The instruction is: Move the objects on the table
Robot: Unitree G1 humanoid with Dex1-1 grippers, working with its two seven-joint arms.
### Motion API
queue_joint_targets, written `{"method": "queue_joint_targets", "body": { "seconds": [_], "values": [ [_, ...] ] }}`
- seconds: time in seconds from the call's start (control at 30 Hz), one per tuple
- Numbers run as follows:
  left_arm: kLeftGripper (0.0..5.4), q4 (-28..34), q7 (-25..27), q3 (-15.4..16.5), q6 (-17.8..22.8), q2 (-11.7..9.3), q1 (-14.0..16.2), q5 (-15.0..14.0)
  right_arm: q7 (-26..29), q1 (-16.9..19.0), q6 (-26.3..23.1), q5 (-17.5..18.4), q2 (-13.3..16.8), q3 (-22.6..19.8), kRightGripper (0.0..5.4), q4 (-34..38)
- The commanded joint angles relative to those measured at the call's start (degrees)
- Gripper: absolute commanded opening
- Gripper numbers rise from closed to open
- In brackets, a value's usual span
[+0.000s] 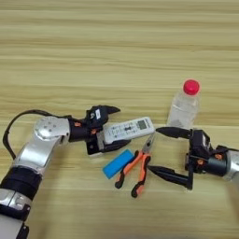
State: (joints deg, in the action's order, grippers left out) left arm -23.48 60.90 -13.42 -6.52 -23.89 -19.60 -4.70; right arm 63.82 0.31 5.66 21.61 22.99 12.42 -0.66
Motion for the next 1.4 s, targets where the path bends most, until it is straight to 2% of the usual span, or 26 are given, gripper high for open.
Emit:
{"method": "queue_joint_targets", "body": {
  "seconds": [0.03,0.37,0.67,1.07,1.4],
  "values": [
    [5.4,-1.17,0.77,-0.69,0.68,-0.75,-0.95,0.92,-0.55,-0.02,-0.23,-0.89,0.23,0.2,5.39,0.94],
    [5.4,-2.47,0.47,-0.81,-0.01,-0.69,-1.1,1.37,-1.02,-0.13,-0.32,-1.09,0.65,0.42,5.39,1.36],
    [4.32,-5.13,0.58,-1.41,0.34,-0.97,-1.65,2.84,-1.15,-0.08,-0.46,-1.11,0.59,0.64,5.4,2.26],
    [2.94,-6.08,3.34,-5.19,1.17,-2.59,-2.0,5.4,-1.62,0.47,-0.59,-1.24,0.37,1.13,5.4,3.57],
    [2.84,-6.69,5.63,-8.35,1.91,-4.05,-1.97,6.18,-1.79,0.85,-0.66,-1.08,0.31,1.41,5.4,4.41]
  ]
}}
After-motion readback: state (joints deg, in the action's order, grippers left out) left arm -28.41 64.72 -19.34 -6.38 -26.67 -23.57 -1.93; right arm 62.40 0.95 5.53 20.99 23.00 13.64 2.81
